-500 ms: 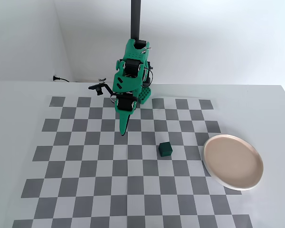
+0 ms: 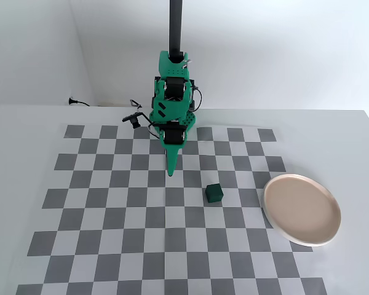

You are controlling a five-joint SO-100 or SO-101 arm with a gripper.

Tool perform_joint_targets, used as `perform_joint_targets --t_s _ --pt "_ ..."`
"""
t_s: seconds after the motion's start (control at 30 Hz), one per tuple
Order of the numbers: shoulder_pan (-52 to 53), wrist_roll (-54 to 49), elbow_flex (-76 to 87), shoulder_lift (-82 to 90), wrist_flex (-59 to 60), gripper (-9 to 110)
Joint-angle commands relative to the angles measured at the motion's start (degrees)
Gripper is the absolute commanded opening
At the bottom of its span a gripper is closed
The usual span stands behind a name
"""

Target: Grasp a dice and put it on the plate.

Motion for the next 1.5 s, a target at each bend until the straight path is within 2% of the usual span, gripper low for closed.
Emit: perform_joint_targets --t_s 0.0,0.2,0.47,0.53,0.7,0.8,1.3,1.47 --pt "0.88 -0.35 -0.88 0.70 -0.70 -4" --pt "-0.18 -3.60 -0.88 0.70 -1.23 -4" --pt "1.58 -10.11 -0.88 0.70 -8.96 -4" --pt "2.11 -20.65 -0.88 0.70 -10.02 -4" --pt "3.69 -29.00 -0.88 0.62 -10.55 -4" --pt "4.31 -40.34 -0.88 0.62 -7.47 -4" --pt "-2.11 -78.40 -0.88 0.70 -14.59 -4" --pt "-2.64 -91.58 -0.88 0.70 -12.04 -4"
